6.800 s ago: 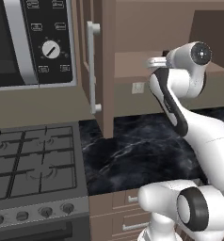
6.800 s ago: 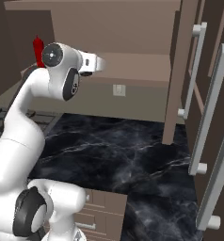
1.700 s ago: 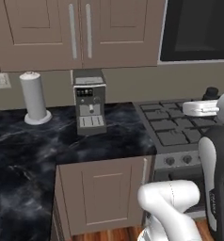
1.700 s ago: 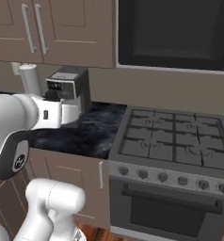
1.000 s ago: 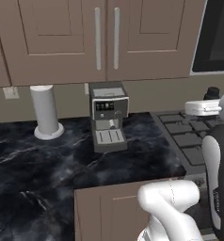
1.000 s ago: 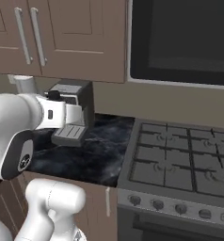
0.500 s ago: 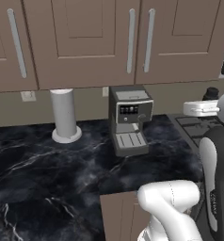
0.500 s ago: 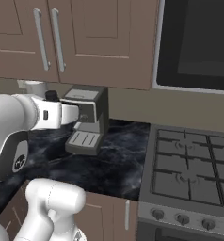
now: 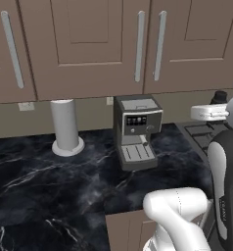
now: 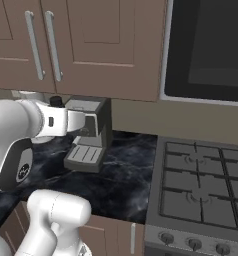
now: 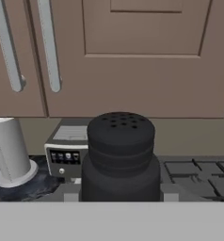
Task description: Take 2 condiments from the cabinet and move them on the counter near the stove.Make sure the condiments are lined up with each other, next to each other.
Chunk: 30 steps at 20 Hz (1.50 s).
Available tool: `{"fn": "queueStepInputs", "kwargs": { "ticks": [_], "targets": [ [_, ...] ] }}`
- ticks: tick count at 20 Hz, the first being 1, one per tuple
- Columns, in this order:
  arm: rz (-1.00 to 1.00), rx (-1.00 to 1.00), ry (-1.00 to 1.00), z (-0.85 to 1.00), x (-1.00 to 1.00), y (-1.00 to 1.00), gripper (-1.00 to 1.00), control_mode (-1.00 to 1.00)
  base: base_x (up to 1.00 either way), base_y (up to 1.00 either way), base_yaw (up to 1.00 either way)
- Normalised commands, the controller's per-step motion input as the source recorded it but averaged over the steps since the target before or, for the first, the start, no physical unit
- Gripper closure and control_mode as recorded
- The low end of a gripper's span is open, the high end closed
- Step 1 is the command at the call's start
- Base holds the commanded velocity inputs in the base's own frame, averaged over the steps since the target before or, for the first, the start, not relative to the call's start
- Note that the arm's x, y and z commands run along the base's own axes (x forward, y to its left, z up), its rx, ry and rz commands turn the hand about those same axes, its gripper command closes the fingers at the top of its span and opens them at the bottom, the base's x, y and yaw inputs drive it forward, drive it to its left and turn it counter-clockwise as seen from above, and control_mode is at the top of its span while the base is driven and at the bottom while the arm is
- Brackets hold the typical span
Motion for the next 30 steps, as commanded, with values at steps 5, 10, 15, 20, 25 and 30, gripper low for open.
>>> {"fn": "queueStepInputs", "kwargs": {
  "ticks": [5, 10, 15, 20, 25, 30],
  "targets": [
    [0.0, 0.0, 0.0, 0.0, 0.0, 0.0, 1.0, 1.0, 0.0, 0.0, -0.01],
    [0.0, 0.0, 0.0, 0.0, 0.0, 0.0, 1.0, 1.0, 0.0, 0.0, 0.0],
    [0.0, 0.0, 0.03, -0.17, 0.0, -0.1, 1.0, -1.0, 0.0, 0.0, 0.0],
    [0.01, -0.01, 0.01, -0.42, 0.0, -0.21, 1.0, -1.0, 0.0, 0.0, 0.0],
    [0.12, -0.06, 0.01, -0.67, 0.03, -0.59, 1.0, -1.0, 0.0, 0.0, 0.0],
    [0.28, -0.1, 0.01, -0.99, 0.26, -0.74, 1.0, -1.0, 0.0, 0.0, 0.0]
  ]
}}
